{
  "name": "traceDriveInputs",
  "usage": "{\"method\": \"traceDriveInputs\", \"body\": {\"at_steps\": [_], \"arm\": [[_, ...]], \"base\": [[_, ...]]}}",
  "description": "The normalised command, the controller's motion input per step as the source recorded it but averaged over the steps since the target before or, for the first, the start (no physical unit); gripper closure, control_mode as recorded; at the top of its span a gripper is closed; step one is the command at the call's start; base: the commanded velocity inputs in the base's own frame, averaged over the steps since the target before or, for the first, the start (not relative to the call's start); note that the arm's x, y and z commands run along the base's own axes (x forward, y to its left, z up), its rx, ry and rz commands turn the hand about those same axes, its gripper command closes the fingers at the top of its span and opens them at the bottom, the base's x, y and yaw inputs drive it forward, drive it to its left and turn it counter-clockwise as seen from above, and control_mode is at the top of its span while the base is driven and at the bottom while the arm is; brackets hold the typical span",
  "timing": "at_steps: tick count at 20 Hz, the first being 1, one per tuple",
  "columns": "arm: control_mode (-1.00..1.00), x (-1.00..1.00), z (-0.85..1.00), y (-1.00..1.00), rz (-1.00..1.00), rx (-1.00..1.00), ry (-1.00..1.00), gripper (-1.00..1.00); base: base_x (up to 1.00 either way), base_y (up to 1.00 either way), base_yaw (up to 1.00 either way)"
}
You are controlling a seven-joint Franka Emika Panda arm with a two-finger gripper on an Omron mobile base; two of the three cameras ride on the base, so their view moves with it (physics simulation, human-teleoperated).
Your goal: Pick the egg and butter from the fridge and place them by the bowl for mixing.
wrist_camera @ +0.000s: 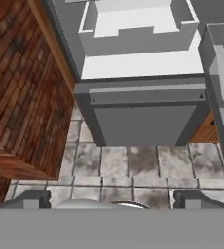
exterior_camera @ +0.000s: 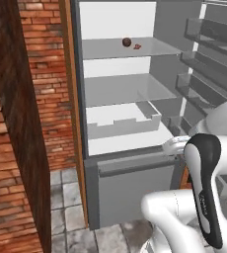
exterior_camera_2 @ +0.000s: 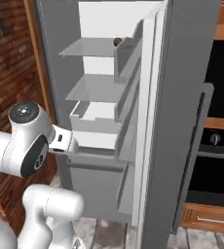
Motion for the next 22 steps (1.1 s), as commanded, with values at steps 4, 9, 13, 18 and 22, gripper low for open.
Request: {"method": "traceDriveInputs", "body": {"at_steps": [4, 9, 13, 18, 22], "arm": [[1.0, 0.0, 0.0, 0.0, 0.0, 0.0, 0.0, -1.0], [1.0, 0.0, 0.0, 0.0, 0.0, 0.0, 0.0, -1.0], [1.0, 0.0, 0.0, 0.0, 0.0, 0.0, 0.0, -1.0], [1.0, 0.0, 0.0, 0.0, 0.0, 0.0, 0.0, -1.0], [1.0, 0.0, 0.0, 0.0, 0.0, 0.0, 0.0, -1.0]], "base": [[0.7, 0.34, -0.08], [0.81, 0.29, 0.0], [0.81, 0.26, 0.0], [0.76, 0.06, 0.0], [0.18, 0.0, 0.0]]}}
